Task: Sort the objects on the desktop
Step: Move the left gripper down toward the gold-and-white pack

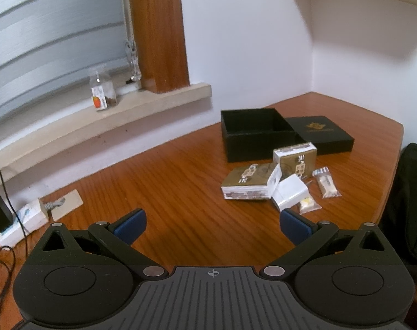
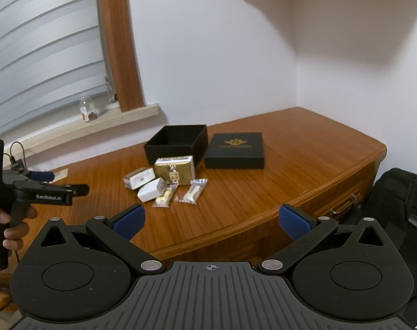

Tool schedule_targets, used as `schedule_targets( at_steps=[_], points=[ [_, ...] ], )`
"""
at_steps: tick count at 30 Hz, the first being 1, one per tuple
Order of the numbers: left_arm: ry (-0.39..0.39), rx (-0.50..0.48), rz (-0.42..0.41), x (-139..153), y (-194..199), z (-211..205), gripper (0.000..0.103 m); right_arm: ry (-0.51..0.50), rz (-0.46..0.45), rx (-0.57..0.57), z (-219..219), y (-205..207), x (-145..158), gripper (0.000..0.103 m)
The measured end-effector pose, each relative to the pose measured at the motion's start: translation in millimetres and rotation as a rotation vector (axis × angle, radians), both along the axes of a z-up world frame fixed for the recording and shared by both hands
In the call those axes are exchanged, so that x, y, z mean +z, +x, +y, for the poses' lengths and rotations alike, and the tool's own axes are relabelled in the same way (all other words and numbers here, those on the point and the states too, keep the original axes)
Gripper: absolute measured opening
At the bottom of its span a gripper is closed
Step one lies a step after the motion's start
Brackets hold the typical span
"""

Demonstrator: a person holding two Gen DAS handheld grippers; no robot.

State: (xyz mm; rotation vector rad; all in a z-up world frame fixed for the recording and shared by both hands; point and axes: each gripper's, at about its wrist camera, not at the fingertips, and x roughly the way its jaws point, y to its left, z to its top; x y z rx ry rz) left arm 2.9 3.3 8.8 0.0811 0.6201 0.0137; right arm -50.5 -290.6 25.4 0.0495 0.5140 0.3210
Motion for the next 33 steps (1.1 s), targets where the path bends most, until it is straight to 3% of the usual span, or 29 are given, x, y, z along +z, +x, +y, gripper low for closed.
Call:
schedule_targets(
  at_steps=[9,15,20,25,29,33],
  points=[
    [-0.060,-0.019,0.040,-20.7,34.9,12.1,0.103,0.015,-0.016,0.079,11.3,17.3,-6.1,0.103],
    [-0.140,-0.129,0.026,-21.0,61.8,17.0,0.103,-0.043,-0.017,0.146,32.8,44.9,-11.3,0.103],
    [-0.123,-0.154,0.086,-27.8,93.2,12.8,0.103,-0.078,-0.032,0.206,50.6,69.6,-16.1,0.103],
    [-0.174,-0.168,0.154,-37.3,117.0,18.0,0.103,-0.061,-0.023,0.266,65.3,104.2,-19.0,0.103],
    [-0.199,-0.201,0.132,-38.1,122.7,17.7,0.103,-0.053,-0.013,0.304,75.1,124.1,-23.5,0.103],
    [-0.142,-0.239,0.077,-46.6,125.8,13.1,0.103,-0.035,0.011,0.323,79.1,139.5,-28.1,0.103]
  ],
)
